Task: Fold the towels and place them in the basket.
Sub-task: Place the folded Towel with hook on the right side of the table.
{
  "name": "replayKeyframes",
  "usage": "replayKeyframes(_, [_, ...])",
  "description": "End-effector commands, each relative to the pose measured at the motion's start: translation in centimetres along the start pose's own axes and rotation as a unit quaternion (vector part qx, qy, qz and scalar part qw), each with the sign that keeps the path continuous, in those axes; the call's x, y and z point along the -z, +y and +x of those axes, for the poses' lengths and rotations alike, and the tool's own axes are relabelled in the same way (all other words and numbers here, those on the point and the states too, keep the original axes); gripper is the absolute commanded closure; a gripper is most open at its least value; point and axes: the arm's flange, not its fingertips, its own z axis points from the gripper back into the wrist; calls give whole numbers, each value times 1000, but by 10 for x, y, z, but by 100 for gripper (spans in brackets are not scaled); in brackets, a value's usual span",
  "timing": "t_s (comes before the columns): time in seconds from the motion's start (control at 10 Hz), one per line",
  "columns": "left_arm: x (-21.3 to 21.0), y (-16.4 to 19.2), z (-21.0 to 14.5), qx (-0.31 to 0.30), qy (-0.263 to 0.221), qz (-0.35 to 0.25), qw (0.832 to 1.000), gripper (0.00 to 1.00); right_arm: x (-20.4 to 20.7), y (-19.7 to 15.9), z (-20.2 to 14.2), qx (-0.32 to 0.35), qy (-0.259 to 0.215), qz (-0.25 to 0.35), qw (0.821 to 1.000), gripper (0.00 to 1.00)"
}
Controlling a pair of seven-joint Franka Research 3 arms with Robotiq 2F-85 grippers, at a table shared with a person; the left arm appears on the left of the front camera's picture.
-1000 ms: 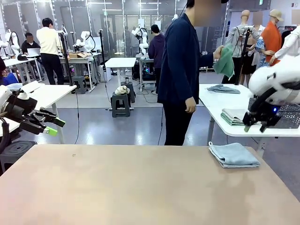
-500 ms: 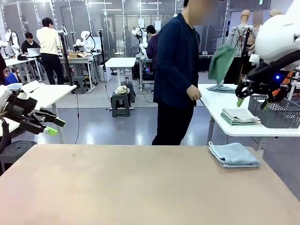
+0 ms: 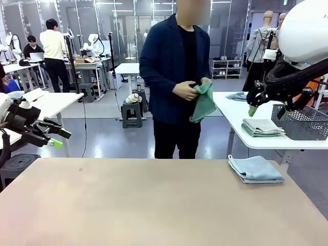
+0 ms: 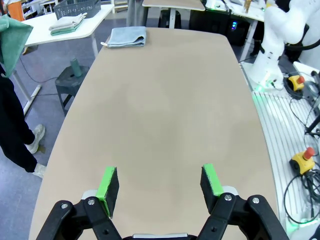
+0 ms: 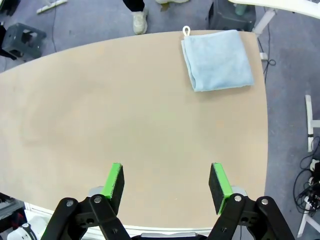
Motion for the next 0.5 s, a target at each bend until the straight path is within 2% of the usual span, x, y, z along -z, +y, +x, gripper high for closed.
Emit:
replayKeyframes(0.0, [-1,-1,1,3,2,-2,1000,16,-3,0,-1,11,-1,1,1000,15])
replayKeyframes(0.4, [-1,-1,1,3,2,-2,1000,16,-3,0,-1,11,-1,1,1000,15])
